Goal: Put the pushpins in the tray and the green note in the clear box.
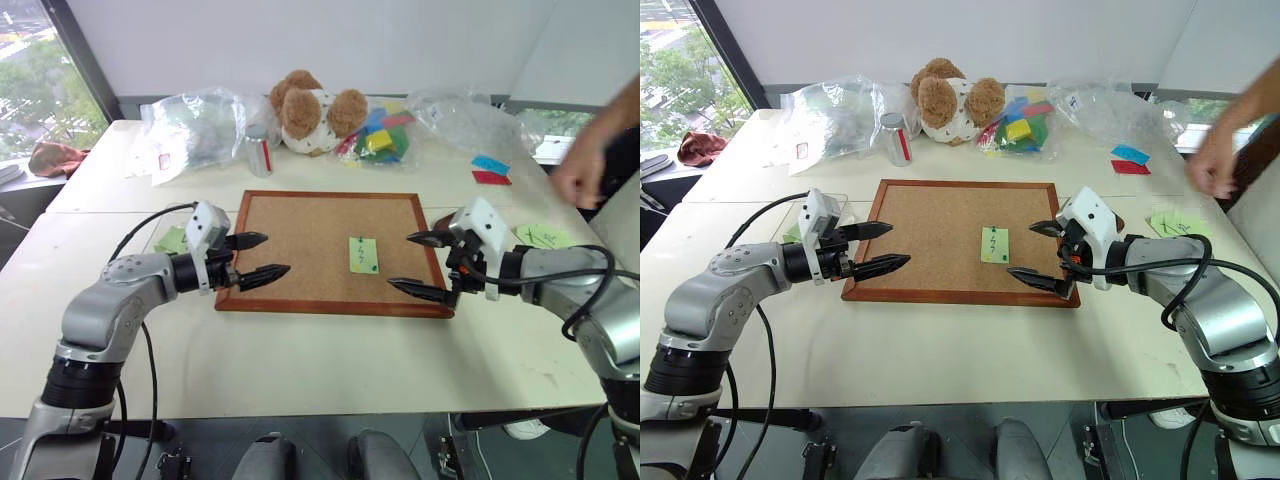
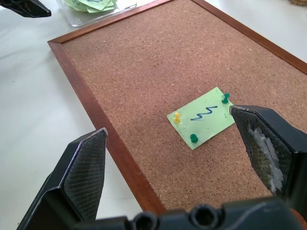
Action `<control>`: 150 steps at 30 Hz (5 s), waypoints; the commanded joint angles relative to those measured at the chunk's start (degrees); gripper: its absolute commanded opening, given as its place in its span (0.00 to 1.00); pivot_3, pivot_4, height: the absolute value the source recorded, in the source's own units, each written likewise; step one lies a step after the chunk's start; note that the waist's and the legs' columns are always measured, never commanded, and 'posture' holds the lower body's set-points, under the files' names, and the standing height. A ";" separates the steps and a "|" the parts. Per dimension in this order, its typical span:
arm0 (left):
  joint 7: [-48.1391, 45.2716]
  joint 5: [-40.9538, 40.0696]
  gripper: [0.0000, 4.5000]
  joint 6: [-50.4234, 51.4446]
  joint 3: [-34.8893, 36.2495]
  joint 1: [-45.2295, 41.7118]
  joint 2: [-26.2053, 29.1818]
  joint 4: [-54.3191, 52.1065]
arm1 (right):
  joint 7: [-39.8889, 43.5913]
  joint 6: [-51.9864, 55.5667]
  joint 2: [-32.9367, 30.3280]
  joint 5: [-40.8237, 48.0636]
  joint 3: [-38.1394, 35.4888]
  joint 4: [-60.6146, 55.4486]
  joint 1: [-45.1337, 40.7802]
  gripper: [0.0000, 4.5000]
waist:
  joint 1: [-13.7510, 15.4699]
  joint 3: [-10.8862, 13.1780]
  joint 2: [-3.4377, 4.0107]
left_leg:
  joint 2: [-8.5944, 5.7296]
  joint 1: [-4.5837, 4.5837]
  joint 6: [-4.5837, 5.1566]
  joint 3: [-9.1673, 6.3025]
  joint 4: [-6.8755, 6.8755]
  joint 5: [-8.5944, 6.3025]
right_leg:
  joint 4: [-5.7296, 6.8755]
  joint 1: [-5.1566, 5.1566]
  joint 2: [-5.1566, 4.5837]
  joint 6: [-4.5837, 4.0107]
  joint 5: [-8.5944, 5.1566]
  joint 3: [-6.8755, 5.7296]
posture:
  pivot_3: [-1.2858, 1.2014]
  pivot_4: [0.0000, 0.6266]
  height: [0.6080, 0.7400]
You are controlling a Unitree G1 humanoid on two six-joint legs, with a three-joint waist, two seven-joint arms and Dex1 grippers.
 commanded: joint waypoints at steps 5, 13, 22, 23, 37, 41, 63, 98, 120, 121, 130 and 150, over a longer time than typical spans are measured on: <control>0.71 -2.12 0.98 2.26 1.47 -1.33 0.08 -2.68 | -0.23 -1.17 0.10 -0.69 -1.07 -0.14 -1.06 1.00 | -0.01 0.00 0.00 | 0.00 0.00 0.00 0.00 0.00 0.00 | 0.00 0.00 0.00 0.00 0.00 0.00 | 0.52 0.24 1.00; 1.62 -0.12 0.98 1.47 -0.65 -1.20 -0.15 -2.59 | -0.61 -1.13 0.25 -0.62 -1.12 -0.08 -0.97 1.00 | 0.00 0.00 0.00 | 0.00 0.00 0.00 0.00 0.00 0.00 | 0.00 0.00 0.00 0.00 0.00 0.00 | 0.52 0.24 1.00; 3.21 3.40 0.98 -1.27 -2.93 -2.33 -2.44 -0.49 | -1.11 -1.09 0.44 -0.56 -1.16 -0.01 -1.03 1.00 | 0.01 0.00 0.00 | 0.00 0.00 -0.01 0.00 0.00 0.00 | 0.00 0.00 0.00 0.00 0.00 0.00 | 0.52 0.24 1.00; 3.51 4.22 0.98 -2.07 -3.29 -2.48 -2.81 0.13 | -1.20 -1.08 0.48 -0.55 -1.14 -0.06 -1.04 1.00 | 0.02 0.00 0.00 | 0.00 0.00 -0.01 0.00 0.00 0.00 | 0.00 0.00 0.00 0.00 0.00 0.00 | 0.52 0.24 1.00; 9.56 16.17 0.02 -14.67 -9.61 -4.78 -14.52 15.42 | -6.42 -0.66 6.96 -4.14 2.46 4.21 -5.85 1.00 | -0.12 -0.01 0.00 | 0.00 0.02 -0.02 0.02 0.04 0.01 | 0.06 -0.01 0.02 0.00 0.00 -0.01 | 0.52 0.24 1.00; 10.77 19.13 0.02 -18.75 -10.44 -4.34 -17.04 21.40 | -11.84 2.58 12.64 -7.42 5.10 13.21 -12.35 1.00 | -0.10 -0.02 0.00 | -0.01 0.07 -0.04 0.07 0.06 0.03 | 0.12 0.00 0.02 0.00 0.00 0.02 | 0.52 0.24 1.00; 12.45 21.79 0.00 -20.76 -9.90 -1.28 -18.57 24.90 | -14.47 -11.18 28.81 -18.63 9.61 48.59 -25.19 0.63 | -0.46 -0.08 0.02 | -0.01 0.51 -0.10 0.14 0.07 0.06 | 0.67 0.12 0.01 0.00 0.00 0.06 | 0.52 0.24 1.00; 11.89 23.23 0.00 -20.24 -11.37 1.11 -17.93 24.99 | -17.44 -0.23 23.17 -16.37 -3.00 33.17 -26.84 0.01 | -0.44 -0.09 0.06 | 0.00 0.58 -0.05 0.14 -0.15 0.03 | 0.66 0.08 0.00 -0.01 0.00 0.10 | 0.52 0.24 1.00; 12.11 23.19 0.00 -20.64 -11.35 1.38 -17.75 25.04 | -20.29 -25.45 16.26 -23.25 -5.47 83.30 -35.02 0.01 | -0.54 -0.20 0.24 | 0.01 0.64 0.04 0.30 -0.16 -0.02 | 0.62 0.14 -0.01 -0.01 -0.01 0.21 | 0.52 0.24 1.00; 12.15 23.22 0.00 -20.62 -11.33 1.38 -17.69 24.96 | -20.07 -25.82 16.33 -23.22 -5.56 83.90 -35.20 0.01 | -0.54 -0.20 0.24 | 0.01 0.64 0.01 0.30 -0.17 0.00 | 0.62 0.15 0.00 -0.01 -0.01 0.21 | 0.52 0.24 1.00; 12.33 23.19 0.00 -20.62 -11.15 1.56 -17.45 24.75 | -19.79 -26.73 16.39 -23.40 -5.85 86.41 -35.41 0.79 | -0.57 -0.20 0.24 | 0.02 0.64 -0.03 0.30 -0.19 0.02 | 0.61 0.14 0.00 -0.01 -0.01 0.21 | 0.52 0.24 1.00; 11.96 23.23 0.00 -20.63 -11.51 1.23 -17.54 24.91 | -9.57 1.48 18.95 -12.43 -2.21 28.71 -16.46 0.99 | -0.34 -0.21 0.27 | 0.03 0.63 0.14 0.25 -0.23 -0.09 | 0.56 0.13 0.00 -0.01 -0.01 0.20 | 0.52 0.24 1.00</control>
